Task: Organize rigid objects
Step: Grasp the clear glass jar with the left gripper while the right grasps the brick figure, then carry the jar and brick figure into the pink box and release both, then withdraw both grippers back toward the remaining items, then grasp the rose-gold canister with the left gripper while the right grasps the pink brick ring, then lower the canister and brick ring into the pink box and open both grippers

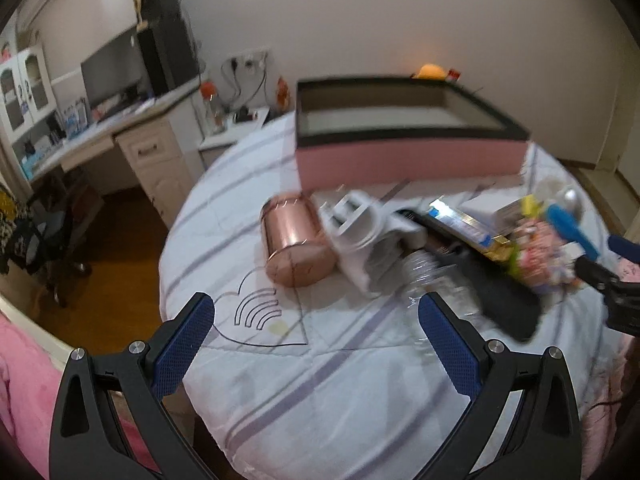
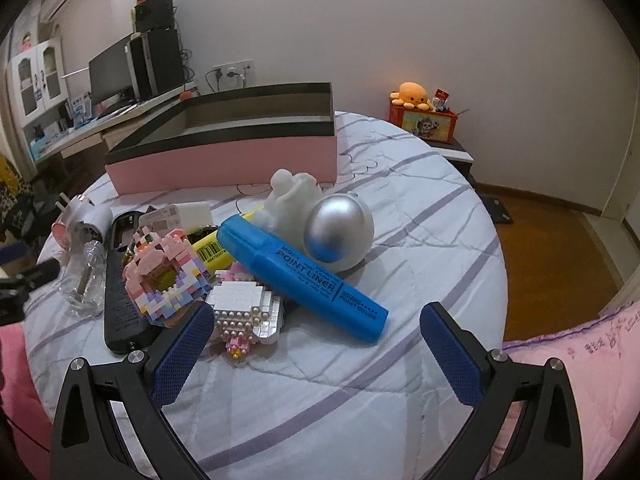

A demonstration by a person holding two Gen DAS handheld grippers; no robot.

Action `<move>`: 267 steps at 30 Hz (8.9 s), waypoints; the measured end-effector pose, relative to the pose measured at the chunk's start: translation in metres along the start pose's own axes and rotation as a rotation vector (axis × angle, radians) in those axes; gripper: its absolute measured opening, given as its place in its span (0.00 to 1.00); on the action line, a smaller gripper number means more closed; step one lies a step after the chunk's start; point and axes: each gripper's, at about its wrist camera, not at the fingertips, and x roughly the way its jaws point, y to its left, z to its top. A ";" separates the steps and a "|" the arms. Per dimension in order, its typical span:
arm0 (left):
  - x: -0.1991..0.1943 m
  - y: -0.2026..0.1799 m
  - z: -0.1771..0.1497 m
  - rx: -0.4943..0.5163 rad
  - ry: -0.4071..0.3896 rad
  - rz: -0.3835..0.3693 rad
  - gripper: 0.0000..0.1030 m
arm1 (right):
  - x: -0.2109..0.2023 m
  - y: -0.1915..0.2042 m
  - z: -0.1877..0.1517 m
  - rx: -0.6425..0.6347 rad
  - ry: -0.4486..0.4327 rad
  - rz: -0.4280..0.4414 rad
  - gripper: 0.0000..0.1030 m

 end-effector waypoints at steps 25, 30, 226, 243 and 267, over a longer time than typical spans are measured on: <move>0.030 -0.009 -0.013 0.013 0.112 -0.143 0.50 | 0.011 -0.023 -0.002 0.058 -0.013 0.121 1.00; 0.032 -0.003 -0.015 0.002 0.103 -0.153 0.52 | 0.009 -0.015 -0.003 0.040 -0.010 0.142 1.00; 0.097 0.080 0.030 -0.068 0.071 -0.091 0.46 | -0.002 0.011 0.024 0.013 -0.001 0.083 1.00; 0.032 0.072 -0.003 0.003 0.052 -0.178 0.46 | 0.004 0.046 0.009 -0.029 0.019 0.140 1.00; 0.005 0.055 -0.005 0.046 0.020 -0.215 0.46 | 0.016 0.051 0.004 -0.013 0.047 0.232 0.54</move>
